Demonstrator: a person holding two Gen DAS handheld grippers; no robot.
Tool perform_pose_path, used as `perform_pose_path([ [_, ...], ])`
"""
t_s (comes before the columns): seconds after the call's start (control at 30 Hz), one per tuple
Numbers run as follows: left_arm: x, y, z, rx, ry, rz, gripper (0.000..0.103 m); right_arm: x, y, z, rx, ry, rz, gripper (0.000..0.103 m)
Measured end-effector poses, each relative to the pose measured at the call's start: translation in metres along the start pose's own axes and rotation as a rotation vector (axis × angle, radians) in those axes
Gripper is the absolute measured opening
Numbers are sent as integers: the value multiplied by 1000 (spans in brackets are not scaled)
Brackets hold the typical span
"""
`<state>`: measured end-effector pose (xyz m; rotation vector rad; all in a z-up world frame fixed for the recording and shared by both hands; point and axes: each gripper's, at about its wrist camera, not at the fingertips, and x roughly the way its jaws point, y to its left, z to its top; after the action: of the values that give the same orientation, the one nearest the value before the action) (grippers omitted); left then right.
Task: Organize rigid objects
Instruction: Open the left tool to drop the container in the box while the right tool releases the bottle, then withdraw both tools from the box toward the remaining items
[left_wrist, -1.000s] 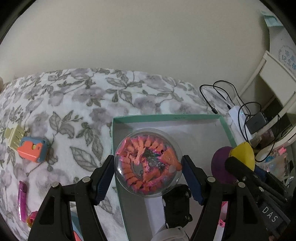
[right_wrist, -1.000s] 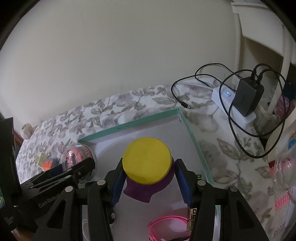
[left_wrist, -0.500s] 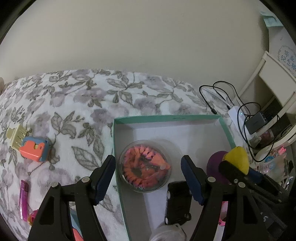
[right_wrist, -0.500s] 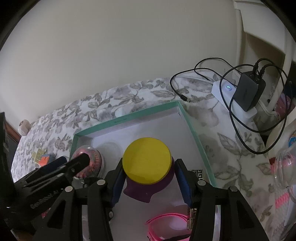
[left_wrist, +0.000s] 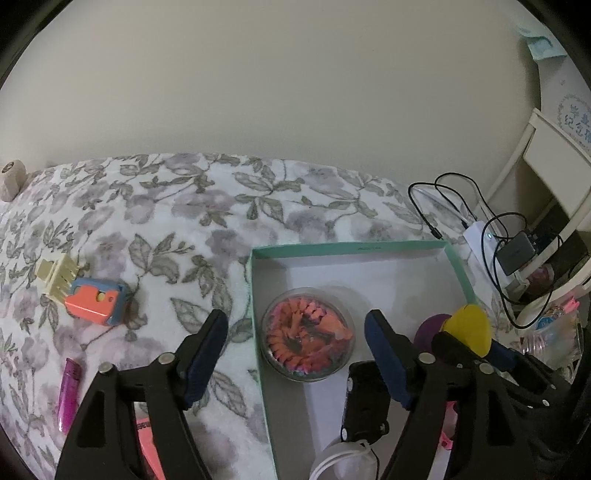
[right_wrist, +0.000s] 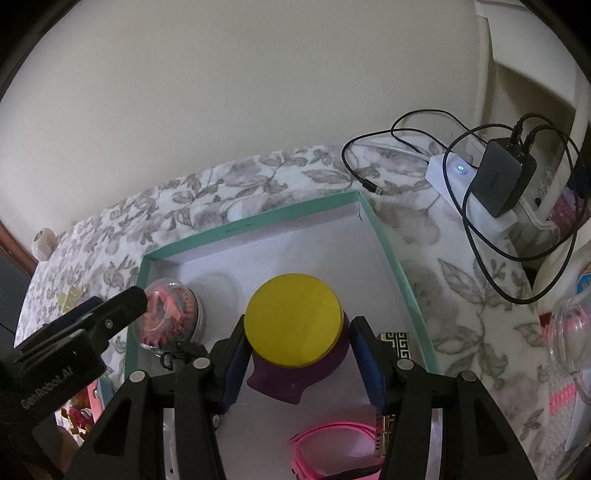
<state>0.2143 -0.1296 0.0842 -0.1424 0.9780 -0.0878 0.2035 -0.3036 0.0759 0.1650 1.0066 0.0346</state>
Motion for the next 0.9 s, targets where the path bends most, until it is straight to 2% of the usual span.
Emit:
perform_pose_path([
  [0.13,0,1,-1,-3,3,18,79,0,1,0,-1,2,-4,59],
  [0.27,-3,3,-2,-8,-1,26,80,-3,1,1,-13,-5,-13,73],
  [0.43,-10,11,-3,-39,-7,40,81,-9,1,3,-20,-17,-18,73],
  [0.5,-14,16,-3,-58,-15,41,89,-13,3,5,-27,-26,-27,73],
  [0.53,-16,19,-3,-68,-19,41,96,-15,3,5,-31,-31,-29,73],
  [0.57,-19,22,-3,-78,-26,41,97,-18,4,6,-35,-41,-29,75],
  [0.67,-26,33,-3,-103,-39,49,97,-23,4,8,-35,-58,-27,87],
  [0.83,-33,47,-6,-121,-54,91,97,-22,6,7,-40,-65,-26,90],
  [0.9,-33,52,-8,-116,-52,121,97,-22,7,6,-45,-69,-27,101],
])
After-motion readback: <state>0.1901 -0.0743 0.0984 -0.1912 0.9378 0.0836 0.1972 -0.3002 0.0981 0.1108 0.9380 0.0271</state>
